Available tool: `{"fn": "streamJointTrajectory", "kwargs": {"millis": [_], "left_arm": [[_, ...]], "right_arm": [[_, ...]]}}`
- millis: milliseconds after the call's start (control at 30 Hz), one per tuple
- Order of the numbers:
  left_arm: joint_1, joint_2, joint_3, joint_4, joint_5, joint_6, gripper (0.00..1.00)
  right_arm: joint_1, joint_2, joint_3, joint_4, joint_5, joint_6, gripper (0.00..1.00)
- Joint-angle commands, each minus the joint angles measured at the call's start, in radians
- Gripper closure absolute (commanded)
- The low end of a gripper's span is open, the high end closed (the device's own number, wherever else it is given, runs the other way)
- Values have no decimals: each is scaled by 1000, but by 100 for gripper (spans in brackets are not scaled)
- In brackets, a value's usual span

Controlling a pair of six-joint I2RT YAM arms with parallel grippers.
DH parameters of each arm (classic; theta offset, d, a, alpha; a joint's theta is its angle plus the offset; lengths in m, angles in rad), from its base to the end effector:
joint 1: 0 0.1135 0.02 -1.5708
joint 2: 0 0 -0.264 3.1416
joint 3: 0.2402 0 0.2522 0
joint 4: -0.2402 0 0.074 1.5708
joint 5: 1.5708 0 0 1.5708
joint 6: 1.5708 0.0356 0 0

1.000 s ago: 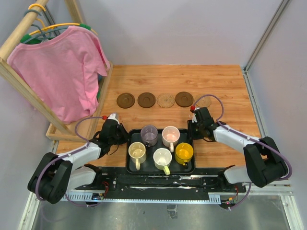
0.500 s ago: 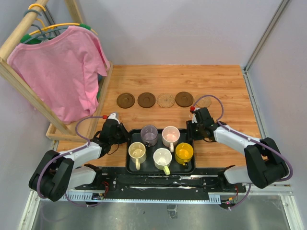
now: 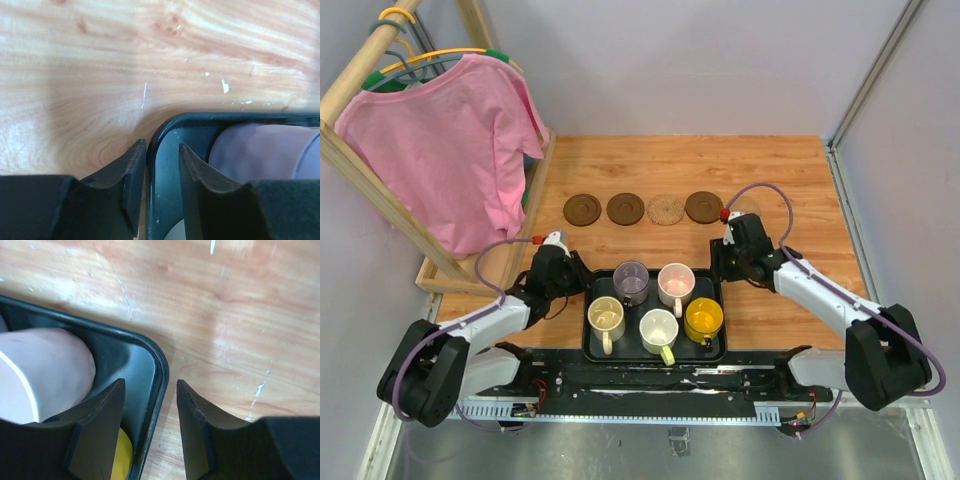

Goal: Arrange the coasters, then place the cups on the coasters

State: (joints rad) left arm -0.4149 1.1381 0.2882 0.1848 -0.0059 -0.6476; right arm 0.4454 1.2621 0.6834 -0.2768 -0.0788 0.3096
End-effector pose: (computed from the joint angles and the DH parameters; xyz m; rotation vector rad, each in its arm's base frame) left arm 0.1852 -0.0814 0.1411 -0.2700 2.2818 -0.5606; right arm 0.2239 0.1100 0.1986 -0.2039 2.4622 0.4308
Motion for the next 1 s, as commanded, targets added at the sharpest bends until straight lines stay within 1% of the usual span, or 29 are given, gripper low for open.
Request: {"fn": "streamJointTrajectory", "kwargs": {"millis": [0,167,267,367,567,667,833,967], "left_arm": [[-2,-66,77,-16,-24,35,61],[-2,-150,140,-70,-37,51,46],[-2,-202,172,-111,-58,59,41],[-2,-261,198,-172,-96,79,39],[-2,-411,203,-292,-263,98,36],[-2,-476,200,-333,-320,97,36],[-3,-542,193,-402,-326,84,36],[-2,-581,171,-452,-285,74,36]], "right_arm": [[18,-52,83,-57,60,-46,52],[18,-110,128,-94,97,-61,48],[18,-159,146,-132,125,-62,47],[18,-221,159,-187,149,-61,45],[18,-352,136,-296,224,-61,38],[18,-402,126,-336,247,-58,33],[18,-458,124,-401,237,-56,30],[18,-487,117,-466,185,-53,28]]}}
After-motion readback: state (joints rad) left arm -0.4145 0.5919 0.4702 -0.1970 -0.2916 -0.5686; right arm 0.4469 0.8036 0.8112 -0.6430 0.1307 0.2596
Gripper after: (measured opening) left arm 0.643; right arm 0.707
